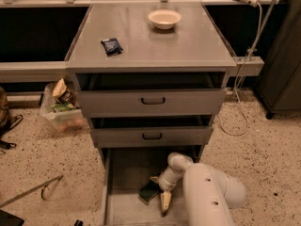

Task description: Pick sponge from bottom drawer and place on counter

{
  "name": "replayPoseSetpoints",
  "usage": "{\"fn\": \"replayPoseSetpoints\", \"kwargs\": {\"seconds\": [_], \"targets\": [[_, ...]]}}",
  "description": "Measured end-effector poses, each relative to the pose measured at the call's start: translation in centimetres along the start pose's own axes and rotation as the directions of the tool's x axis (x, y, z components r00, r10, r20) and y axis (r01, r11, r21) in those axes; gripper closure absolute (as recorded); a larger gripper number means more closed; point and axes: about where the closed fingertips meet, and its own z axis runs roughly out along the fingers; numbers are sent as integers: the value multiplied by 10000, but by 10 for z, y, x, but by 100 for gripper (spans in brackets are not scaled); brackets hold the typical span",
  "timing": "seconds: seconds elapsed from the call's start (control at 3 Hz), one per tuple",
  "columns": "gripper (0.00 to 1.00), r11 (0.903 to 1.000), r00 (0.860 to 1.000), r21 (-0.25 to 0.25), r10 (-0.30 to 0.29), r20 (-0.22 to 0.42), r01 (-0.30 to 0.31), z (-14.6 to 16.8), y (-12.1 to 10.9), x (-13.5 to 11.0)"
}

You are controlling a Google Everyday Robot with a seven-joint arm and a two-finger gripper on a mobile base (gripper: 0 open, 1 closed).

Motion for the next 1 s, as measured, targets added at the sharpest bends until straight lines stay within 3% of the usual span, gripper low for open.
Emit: {"fn": "replayPoseSetpoints", "kwargs": {"seconds": [0.67, 1.0], "targets": [[0, 9886, 9894, -423, -1449, -30, 1447, 17, -21, -45], [0, 9886, 9894, -423, -1449, -30, 1447, 17, -21, -45]]}}
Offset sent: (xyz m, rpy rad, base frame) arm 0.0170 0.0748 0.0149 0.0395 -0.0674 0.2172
